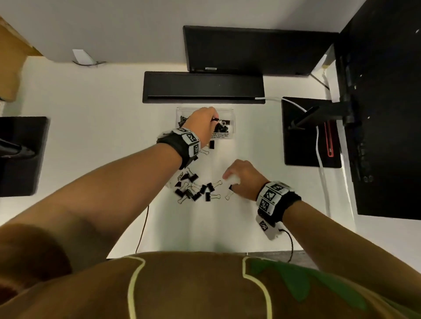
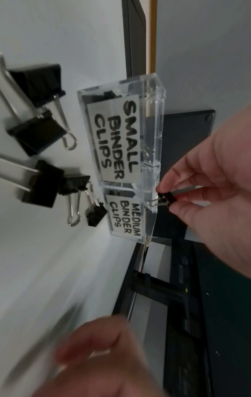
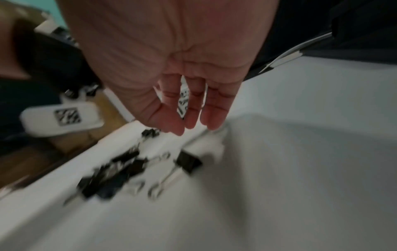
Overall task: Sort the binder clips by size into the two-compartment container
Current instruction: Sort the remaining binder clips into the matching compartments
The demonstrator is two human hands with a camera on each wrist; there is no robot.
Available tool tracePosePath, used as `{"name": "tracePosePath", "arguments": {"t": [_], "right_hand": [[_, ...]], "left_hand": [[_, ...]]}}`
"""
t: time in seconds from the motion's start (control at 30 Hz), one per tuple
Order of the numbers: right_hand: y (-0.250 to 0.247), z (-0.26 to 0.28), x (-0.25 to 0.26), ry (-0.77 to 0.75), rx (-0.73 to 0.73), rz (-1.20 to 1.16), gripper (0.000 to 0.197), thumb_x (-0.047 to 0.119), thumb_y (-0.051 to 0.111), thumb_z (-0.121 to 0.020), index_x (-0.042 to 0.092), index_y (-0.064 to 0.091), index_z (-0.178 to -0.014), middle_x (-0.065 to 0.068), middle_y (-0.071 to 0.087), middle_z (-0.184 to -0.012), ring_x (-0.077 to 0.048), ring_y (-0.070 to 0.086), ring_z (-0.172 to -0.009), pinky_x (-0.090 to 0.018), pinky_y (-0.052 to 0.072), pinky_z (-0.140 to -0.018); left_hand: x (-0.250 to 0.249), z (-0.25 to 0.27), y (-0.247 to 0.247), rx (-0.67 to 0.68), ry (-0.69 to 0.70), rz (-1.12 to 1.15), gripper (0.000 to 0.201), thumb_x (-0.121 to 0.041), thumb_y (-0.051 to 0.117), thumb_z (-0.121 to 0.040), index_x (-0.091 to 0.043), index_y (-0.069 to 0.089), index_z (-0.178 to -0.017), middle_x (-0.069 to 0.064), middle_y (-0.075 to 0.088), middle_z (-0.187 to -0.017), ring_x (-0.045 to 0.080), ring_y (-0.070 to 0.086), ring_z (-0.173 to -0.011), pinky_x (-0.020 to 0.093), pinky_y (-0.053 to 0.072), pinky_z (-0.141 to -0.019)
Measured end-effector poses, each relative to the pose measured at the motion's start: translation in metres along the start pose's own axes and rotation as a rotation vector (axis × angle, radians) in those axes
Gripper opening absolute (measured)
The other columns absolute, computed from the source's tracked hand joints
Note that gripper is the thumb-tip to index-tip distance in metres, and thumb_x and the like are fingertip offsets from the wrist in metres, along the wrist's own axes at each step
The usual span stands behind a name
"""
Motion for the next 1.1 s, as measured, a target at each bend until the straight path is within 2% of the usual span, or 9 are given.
{"name": "tracePosePath", "arguments": {"t": [0.13,0.27,0.37,0.47,0.57,0.73,0.83,0.93,1.1], "right_hand": [[0.023,0.011,-0.004,-0.044,0.025,0.047,0.037,-0.006,0.053,-0.077,0.010,0.062,-0.109,-0.006,0.050,-0.115,-0.020,0.041,-0.105,-0.024,0.041,-0.090],[0.014,0.004,-0.011,0.001,-0.041,0.022,0.025,-0.001,0.054,-0.082,0.006,0.061,-0.105,-0.006,0.051,-0.105,-0.020,0.049,-0.095,-0.024,0.042,-0.085],[0.003,0.000,-0.016,0.046,-0.104,0.009,0.014,0.005,0.059,-0.079,0.010,0.056,-0.091,-0.002,0.043,-0.095,-0.019,0.048,-0.081,-0.027,0.042,-0.075],[-0.003,-0.001,-0.014,0.044,-0.159,-0.017,0.015,0.003,0.056,-0.079,0.014,0.047,-0.077,-0.005,0.049,-0.089,-0.025,0.055,-0.082,-0.028,0.041,-0.070],[-0.001,-0.002,-0.002,0.046,-0.152,-0.109,0.018,0.000,0.050,-0.081,0.016,0.049,-0.089,-0.005,0.056,-0.088,-0.023,0.056,-0.082,-0.029,0.042,-0.069],[0.018,-0.004,0.028,-0.007,-0.092,-0.130,0.042,-0.004,0.042,-0.084,0.015,0.056,-0.118,-0.003,0.056,-0.101,-0.013,0.050,-0.092,-0.020,0.036,-0.083],[0.035,-0.008,0.033,-0.021,-0.056,-0.038,0.040,-0.003,0.042,-0.086,0.010,0.057,-0.121,-0.011,0.060,-0.112,-0.022,0.053,-0.104,-0.021,0.037,-0.092],[0.049,-0.010,0.034,-0.013,-0.034,0.062,0.033,0.005,0.048,-0.087,0.014,0.058,-0.117,-0.012,0.056,-0.106,-0.028,0.051,-0.103,-0.033,0.043,-0.095],[0.049,-0.012,0.032,0.004,-0.047,0.102,0.033,0.007,0.055,-0.089,0.011,0.055,-0.122,-0.014,0.048,-0.116,-0.028,0.046,-0.110,-0.029,0.039,-0.094]], "left_hand": [[-0.004,0.010,0.009,0.037,0.038,-0.012,0.026,-0.015,0.047,-0.095,-0.013,0.055,-0.119,0.009,0.055,-0.122,0.023,0.051,-0.114,0.030,0.041,-0.097],[-0.010,0.040,0.016,0.051,0.122,-0.017,0.027,-0.012,0.052,-0.091,-0.013,0.056,-0.118,0.009,0.051,-0.121,0.022,0.048,-0.114,0.031,0.042,-0.099],[0.002,0.075,0.037,0.189,0.109,-0.032,0.024,-0.015,0.054,-0.089,-0.014,0.056,-0.113,0.007,0.049,-0.117,0.021,0.049,-0.108,0.032,0.044,-0.094],[0.021,0.113,0.064,0.368,0.063,-0.069,0.028,-0.018,0.055,-0.088,-0.014,0.055,-0.117,0.006,0.048,-0.120,0.021,0.048,-0.110,0.037,0.046,-0.094],[0.033,0.137,0.077,0.418,0.054,-0.087,0.039,-0.020,0.057,-0.089,-0.015,0.050,-0.127,0.005,0.047,-0.128,0.022,0.046,-0.118,0.034,0.044,-0.097],[0.035,0.148,0.086,0.402,0.072,-0.132,0.046,-0.022,0.056,-0.091,-0.012,0.045,-0.135,0.009,0.046,-0.129,0.026,0.045,-0.118,0.035,0.041,-0.100],[0.035,0.146,0.086,0.361,0.069,-0.148,0.041,-0.021,0.055,-0.091,-0.010,0.049,-0.130,0.011,0.047,-0.123,0.028,0.047,-0.112,0.035,0.042,-0.092],[0.034,0.143,0.082,0.326,0.064,-0.156,0.032,-0.019,0.057,-0.087,-0.007,0.054,-0.118,0.013,0.049,-0.116,0.029,0.048,-0.106,0.037,0.044,-0.085],[0.036,0.140,0.066,0.183,0.053,-0.125,0.019,-0.015,0.060,-0.084,-0.006,0.058,-0.101,0.012,0.051,-0.111,0.029,0.047,-0.104,0.037,0.044,-0.083]]}}
Point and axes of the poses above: each hand's wrist, its own z-axis away from the middle knuckle, its own y-axis out of the palm, x = y × z, the point moved 10 cm from there along -z, towards the middle knuckle
